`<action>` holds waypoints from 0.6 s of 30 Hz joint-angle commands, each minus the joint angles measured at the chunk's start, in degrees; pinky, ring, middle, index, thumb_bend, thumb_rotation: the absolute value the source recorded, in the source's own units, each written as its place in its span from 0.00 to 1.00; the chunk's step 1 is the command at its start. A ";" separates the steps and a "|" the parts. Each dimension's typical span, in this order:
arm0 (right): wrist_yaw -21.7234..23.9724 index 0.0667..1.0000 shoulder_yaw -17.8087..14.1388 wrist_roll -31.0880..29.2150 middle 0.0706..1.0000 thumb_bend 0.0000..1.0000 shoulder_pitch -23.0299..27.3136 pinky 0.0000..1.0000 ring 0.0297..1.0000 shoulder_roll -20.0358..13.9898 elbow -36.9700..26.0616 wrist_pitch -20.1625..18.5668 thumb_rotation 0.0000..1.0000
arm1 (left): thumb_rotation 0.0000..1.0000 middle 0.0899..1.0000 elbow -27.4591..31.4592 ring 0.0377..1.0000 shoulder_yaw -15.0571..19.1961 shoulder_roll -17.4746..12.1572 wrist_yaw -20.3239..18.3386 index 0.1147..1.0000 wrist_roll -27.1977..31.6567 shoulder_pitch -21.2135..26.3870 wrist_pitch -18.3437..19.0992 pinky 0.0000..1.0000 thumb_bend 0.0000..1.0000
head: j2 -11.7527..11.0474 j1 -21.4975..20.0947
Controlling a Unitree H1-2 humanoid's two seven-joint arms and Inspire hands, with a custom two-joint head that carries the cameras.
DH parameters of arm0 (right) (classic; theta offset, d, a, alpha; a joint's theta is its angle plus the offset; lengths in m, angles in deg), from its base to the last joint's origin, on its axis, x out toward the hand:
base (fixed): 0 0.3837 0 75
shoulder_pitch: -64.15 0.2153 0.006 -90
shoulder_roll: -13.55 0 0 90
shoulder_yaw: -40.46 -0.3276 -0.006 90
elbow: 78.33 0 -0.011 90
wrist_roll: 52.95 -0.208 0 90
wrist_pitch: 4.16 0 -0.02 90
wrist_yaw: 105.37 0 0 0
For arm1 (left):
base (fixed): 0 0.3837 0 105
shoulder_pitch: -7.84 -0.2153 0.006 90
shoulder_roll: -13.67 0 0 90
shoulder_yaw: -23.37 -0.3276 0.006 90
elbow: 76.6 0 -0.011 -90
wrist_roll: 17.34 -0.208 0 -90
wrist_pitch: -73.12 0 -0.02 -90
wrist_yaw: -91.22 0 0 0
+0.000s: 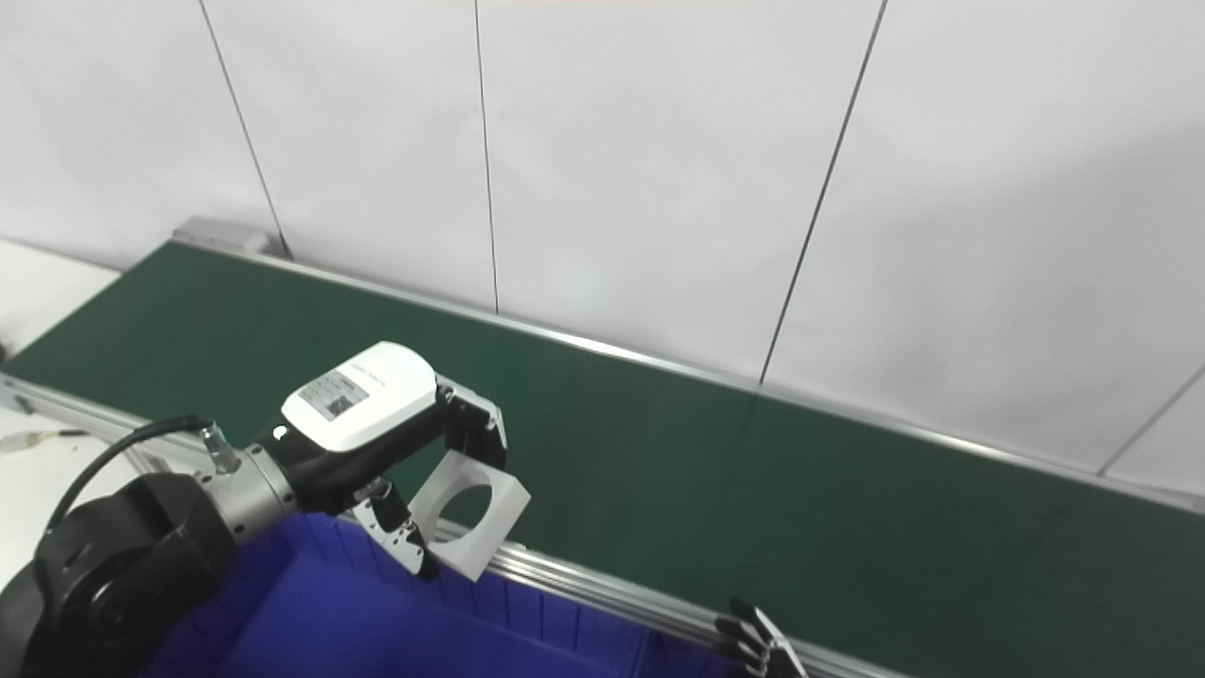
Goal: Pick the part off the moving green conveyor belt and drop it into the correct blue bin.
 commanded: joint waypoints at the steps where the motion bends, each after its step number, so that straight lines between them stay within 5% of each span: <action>1: 0.86 0.86 -0.59 -0.07 0.78 0.66 0.34 0.67 0.74 0.02 -2.91 -1.09 0.69 | 0.00 0.39 1.59 0.45 1.11 -0.25 0.38 0.44 0.77 -0.10 0.30 0.53 0.52 | 1.30 -0.14; 18: 3.29 0.85 -1.83 -0.77 0.77 0.66 -0.40 0.67 0.73 0.86 -8.76 -5.84 0.67 | 0.00 0.39 1.95 0.44 1.47 0.41 -0.20 0.44 2.73 -3.68 1.37 0.52 0.52 | 6.90 -2.84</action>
